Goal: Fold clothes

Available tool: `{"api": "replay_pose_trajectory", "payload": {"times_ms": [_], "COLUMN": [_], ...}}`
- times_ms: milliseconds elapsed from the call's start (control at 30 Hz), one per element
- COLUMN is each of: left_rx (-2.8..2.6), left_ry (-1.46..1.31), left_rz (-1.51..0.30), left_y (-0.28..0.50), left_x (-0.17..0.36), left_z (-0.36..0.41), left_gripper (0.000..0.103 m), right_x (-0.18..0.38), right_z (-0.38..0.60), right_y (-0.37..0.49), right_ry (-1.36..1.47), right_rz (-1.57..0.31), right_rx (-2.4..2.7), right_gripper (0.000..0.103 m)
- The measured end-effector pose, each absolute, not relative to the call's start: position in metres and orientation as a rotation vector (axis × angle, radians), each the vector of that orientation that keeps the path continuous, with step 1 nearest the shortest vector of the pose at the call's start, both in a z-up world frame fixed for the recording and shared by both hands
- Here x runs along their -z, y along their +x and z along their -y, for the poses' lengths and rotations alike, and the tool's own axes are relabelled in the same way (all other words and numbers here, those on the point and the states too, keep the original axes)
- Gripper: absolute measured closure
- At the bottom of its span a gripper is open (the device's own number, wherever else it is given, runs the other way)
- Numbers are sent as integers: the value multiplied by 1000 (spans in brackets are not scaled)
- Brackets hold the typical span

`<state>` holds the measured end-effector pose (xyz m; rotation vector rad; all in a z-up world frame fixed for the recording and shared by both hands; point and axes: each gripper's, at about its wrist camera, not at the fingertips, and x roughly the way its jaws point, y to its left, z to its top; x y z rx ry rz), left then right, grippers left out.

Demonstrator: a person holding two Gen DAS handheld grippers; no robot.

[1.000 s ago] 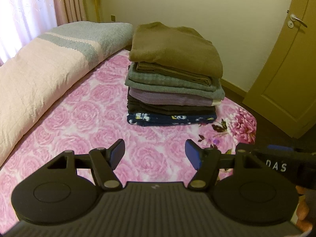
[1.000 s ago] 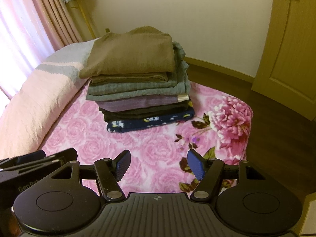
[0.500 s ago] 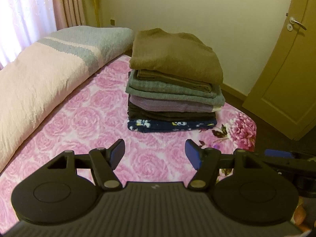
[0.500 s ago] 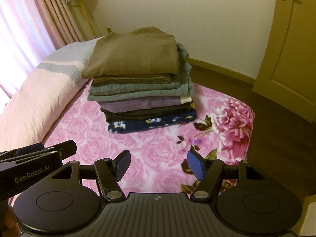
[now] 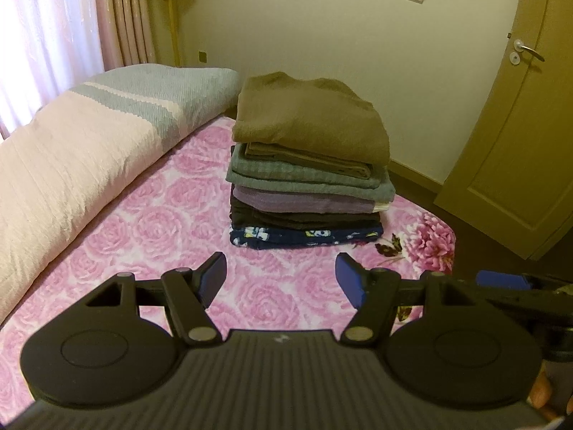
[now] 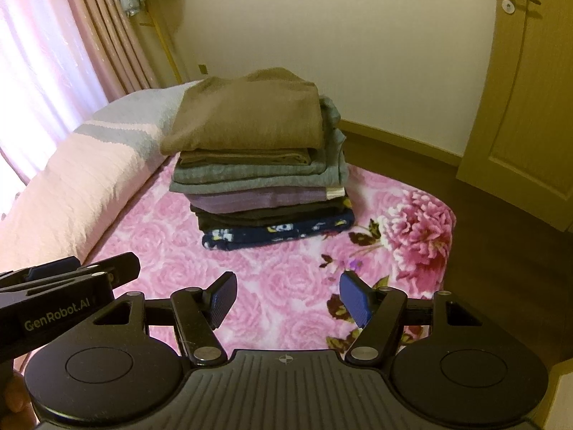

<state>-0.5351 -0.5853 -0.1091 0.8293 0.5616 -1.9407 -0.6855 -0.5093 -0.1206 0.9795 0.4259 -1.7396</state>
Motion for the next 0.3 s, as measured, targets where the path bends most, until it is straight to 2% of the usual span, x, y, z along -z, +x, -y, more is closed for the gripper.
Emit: {"api": "replay_pose_trajectory", "payload": {"times_ms": [300], "left_rx": [1982], "left_ry": [761], "left_rz": [-490], "left_y": [-531], "left_x": [88], "left_z": [550], "left_gripper": [39], "right_x": [104], "right_z": [480], "right_y": [-681], "right_ry": [933], "right_rz": [-395], "right_rx": [1744], "right_gripper": [36]}}
